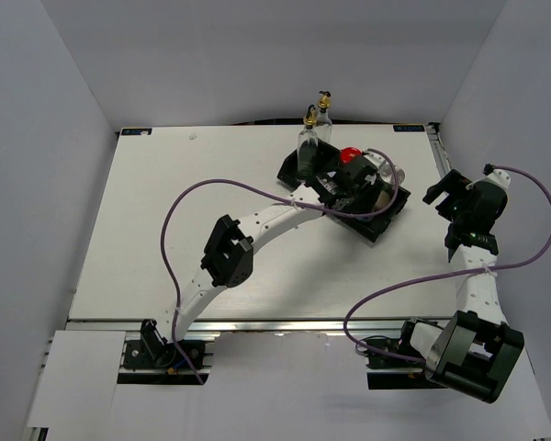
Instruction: Organize the condiment bottles
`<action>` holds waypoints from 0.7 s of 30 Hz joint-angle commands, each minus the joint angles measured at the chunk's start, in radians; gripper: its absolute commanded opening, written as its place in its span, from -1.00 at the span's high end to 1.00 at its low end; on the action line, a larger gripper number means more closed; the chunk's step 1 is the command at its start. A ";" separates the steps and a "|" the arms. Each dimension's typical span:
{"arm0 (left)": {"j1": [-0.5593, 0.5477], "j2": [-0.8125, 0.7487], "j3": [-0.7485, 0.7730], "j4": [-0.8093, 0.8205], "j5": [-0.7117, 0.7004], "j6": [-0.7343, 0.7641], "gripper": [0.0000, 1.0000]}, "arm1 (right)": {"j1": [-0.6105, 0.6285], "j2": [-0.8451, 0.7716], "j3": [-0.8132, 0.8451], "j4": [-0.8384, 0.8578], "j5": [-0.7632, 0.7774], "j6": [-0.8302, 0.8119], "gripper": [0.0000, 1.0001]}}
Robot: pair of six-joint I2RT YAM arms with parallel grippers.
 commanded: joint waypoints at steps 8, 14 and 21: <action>0.008 -0.155 -0.048 -0.292 -0.052 0.117 1.00 | -0.004 -0.001 0.040 0.049 -0.026 -0.013 -0.79; 0.008 -0.166 -0.024 -0.339 -0.115 0.168 0.77 | -0.004 0.004 0.041 0.049 -0.034 -0.012 -0.79; 0.028 -0.123 -0.001 -0.262 -0.083 0.181 0.50 | -0.005 0.002 0.040 0.048 -0.035 -0.013 -0.79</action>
